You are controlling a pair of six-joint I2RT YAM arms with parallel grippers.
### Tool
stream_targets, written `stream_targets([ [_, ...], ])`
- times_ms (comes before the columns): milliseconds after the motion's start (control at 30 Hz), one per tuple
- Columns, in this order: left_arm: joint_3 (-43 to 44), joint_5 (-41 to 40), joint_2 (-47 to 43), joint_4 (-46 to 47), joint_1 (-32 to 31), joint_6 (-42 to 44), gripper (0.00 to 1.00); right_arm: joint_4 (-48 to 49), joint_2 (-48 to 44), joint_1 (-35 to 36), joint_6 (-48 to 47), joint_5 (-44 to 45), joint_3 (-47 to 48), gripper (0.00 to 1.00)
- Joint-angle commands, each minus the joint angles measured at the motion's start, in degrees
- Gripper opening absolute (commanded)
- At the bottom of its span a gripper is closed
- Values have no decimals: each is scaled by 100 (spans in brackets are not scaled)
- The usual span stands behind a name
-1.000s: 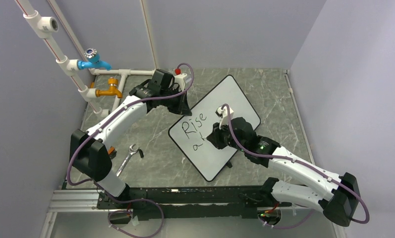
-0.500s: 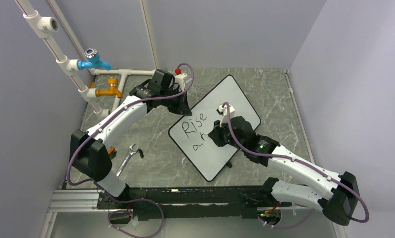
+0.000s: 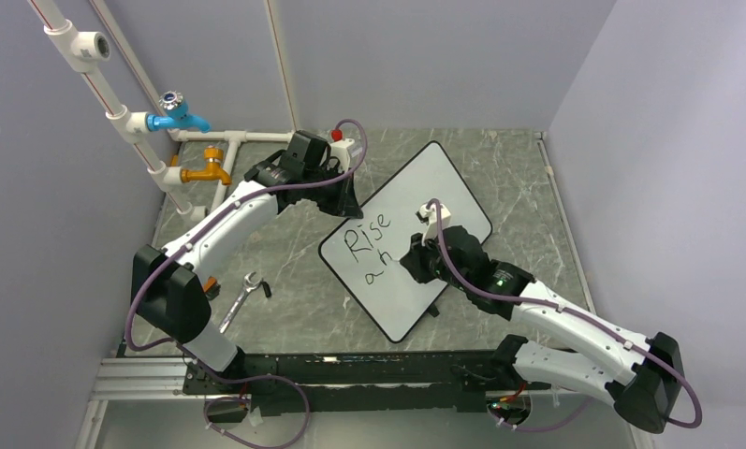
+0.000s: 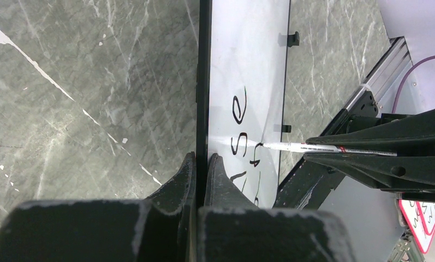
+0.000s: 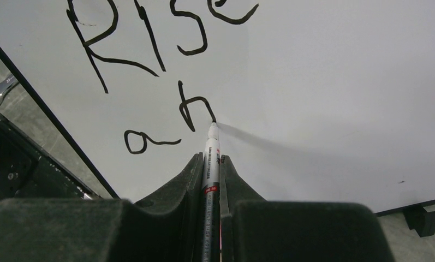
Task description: Write a sentence on the whiteboard
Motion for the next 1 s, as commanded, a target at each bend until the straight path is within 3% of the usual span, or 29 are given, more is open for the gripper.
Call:
stream_targets([
  [0, 47, -500, -206, 150, -37, 182, 0, 97, -103, -6, 126, -290, -142, 0],
  [467, 38, -487, -240, 159, -67, 184, 0, 384, 63, -7, 34, -642, 326, 0],
  [967, 12, -447, -300, 196, -77, 188, 0, 155, -93, -70, -98, 469, 416, 0],
])
